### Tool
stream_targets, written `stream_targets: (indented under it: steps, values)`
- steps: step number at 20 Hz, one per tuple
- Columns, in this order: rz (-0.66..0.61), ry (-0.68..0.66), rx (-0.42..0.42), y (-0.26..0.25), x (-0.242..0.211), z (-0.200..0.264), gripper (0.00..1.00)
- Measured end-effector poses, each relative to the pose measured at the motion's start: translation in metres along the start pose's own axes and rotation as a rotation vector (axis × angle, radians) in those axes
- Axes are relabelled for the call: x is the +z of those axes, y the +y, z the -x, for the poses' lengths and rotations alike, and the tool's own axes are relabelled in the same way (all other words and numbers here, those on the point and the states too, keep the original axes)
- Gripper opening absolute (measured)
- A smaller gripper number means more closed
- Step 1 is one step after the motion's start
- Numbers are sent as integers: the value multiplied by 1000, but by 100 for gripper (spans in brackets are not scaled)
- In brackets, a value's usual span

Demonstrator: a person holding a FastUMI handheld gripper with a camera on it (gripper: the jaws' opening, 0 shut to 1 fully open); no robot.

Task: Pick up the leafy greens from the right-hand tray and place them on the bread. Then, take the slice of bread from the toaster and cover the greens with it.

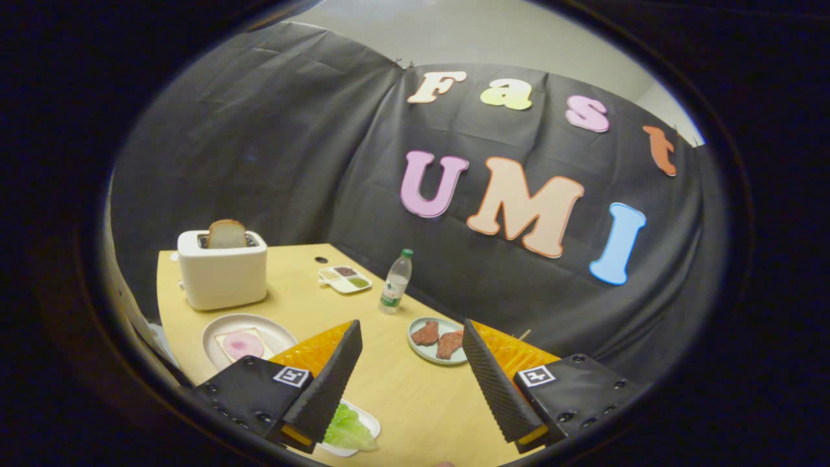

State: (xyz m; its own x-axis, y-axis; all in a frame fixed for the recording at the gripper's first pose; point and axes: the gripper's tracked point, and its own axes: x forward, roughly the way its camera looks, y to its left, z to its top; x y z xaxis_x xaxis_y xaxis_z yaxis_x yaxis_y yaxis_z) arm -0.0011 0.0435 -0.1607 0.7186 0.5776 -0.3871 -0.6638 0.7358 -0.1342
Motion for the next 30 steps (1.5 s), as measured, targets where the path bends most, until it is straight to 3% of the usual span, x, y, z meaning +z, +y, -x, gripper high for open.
stream_targets:
  steps: [18, 30]
  values:
    - [122, 344, 467, 87, -159, -22, 100]
    - [126, 507, 575, 123, -228, -16, 100]
